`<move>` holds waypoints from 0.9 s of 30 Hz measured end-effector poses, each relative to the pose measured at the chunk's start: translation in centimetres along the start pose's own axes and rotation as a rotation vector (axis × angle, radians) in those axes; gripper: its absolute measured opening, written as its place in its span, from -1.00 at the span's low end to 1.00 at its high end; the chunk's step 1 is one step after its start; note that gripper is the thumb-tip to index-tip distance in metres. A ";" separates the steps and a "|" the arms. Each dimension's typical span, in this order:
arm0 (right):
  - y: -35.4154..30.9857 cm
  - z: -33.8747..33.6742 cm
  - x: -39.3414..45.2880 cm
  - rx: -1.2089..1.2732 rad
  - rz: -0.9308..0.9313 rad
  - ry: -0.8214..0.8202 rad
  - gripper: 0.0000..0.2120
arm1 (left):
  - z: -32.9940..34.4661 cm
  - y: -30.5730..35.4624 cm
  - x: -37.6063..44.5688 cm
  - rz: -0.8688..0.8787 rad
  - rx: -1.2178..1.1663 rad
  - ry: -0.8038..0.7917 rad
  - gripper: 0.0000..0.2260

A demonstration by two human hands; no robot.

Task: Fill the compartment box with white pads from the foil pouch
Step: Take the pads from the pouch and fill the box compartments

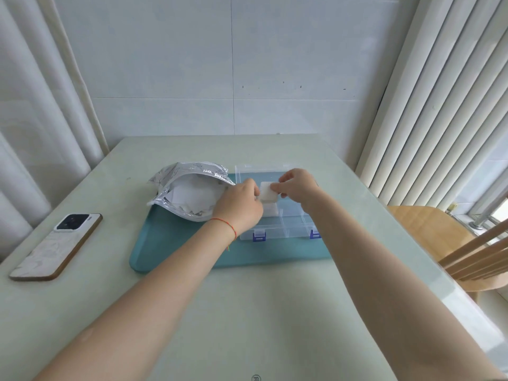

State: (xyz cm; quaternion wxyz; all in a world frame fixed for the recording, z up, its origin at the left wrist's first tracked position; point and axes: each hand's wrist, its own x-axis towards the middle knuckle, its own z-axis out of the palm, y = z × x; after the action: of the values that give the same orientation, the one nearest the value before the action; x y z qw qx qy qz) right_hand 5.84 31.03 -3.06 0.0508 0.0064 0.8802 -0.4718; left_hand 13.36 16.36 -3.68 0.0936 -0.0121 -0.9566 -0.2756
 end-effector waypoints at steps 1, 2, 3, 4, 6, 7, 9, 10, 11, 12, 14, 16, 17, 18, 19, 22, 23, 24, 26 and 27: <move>-0.1 0.1 0.1 -0.058 -0.003 -0.020 -0.81 | 0.1 0.0 0.1 -0.002 0.020 -0.020 -0.79; -0.3 0.1 0.1 -0.107 -0.005 -0.035 -0.83 | 0.3 0.0 0.2 -0.006 0.035 -0.041 -0.80; -0.4 0.1 0.2 -0.143 -0.005 -0.045 -0.84 | 0.4 0.0 0.3 -0.009 0.050 -0.062 -0.80; -0.5 0.1 0.2 -0.167 -0.007 -0.048 -0.84 | 0.4 0.0 0.5 -0.012 0.065 -0.083 -0.80; -0.6 0.1 0.3 -0.189 -0.008 -0.044 -0.85 | 0.5 -0.1 0.7 -0.010 0.090 -0.119 -0.77; -0.6 0.2 0.3 -0.193 -0.010 -0.043 -0.87 | 0.5 -0.1 0.7 -0.007 0.100 -0.129 -0.76; -0.6 0.2 0.3 -0.202 -0.014 -0.043 -0.89 | 0.6 -0.1 0.9 -0.007 0.114 -0.142 -0.74; -0.6 0.2 0.4 -0.203 -0.018 -0.040 -0.89 | 0.6 0.0 0.9 -0.010 0.121 -0.148 -0.74; -0.5 0.3 0.5 -0.198 -0.023 -0.035 -0.88 | 0.7 -0.1 1.0 -0.012 0.128 -0.151 -0.73; -0.4 0.3 0.6 -0.192 -0.027 -0.029 -0.87 | 0.7 -0.1 1.1 -0.013 0.136 -0.152 -0.72; -0.2 0.6 0.9 -0.200 -0.036 -0.029 -0.88 | 0.7 -0.1 1.3 -0.015 0.149 -0.154 -0.70; 0.0 0.8 1.1 -0.234 -0.049 -0.033 -0.91 | 0.7 0.0 1.4 -0.013 0.169 -0.169 -0.68; 0.0 0.9 1.2 -0.255 -0.054 -0.039 -0.90 | 0.7 0.1 1.5 -0.009 0.183 -0.179 -0.67; 0.0 1.0 1.3 -0.280 -0.056 -0.049 -0.87 | 0.6 0.1 1.5 -0.003 0.198 -0.188 -0.66; 0.0 1.2 1.5 -0.309 -0.056 -0.061 -0.85 | 0.6 0.3 1.6 0.003 0.215 -0.196 -0.67; 0.2 1.6 1.8 -0.408 -0.041 -0.088 -0.81 | 0.6 0.8 1.8 0.019 0.274 -0.231 -0.66; 0.3 1.6 1.9 -0.430 -0.039 -0.093 -0.81 | 0.7 0.9 2.0 0.023 0.296 -0.242 -0.66; 0.2 1.5 1.9 -0.446 -0.039 -0.099 -0.81 | 0.8 1.0 2.2 0.028 0.317 -0.251 -0.65; 0.1 1.0 1.8 -0.465 -0.045 -0.121 -0.84 | 1.0 1.2 2.7 0.042 0.351 -0.259 -0.66; 0.1 0.8 1.7 -0.478 -0.047 -0.135 -0.84 | 1.1 1.3 2.9 0.048 0.361 -0.259 -0.67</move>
State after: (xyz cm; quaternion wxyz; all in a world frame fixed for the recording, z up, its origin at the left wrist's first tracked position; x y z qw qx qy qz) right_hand 4.20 30.39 -3.73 0.0986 -0.0581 0.9613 -0.2508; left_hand 10.40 17.98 -3.32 -0.0230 -0.0532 -0.9939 -0.0938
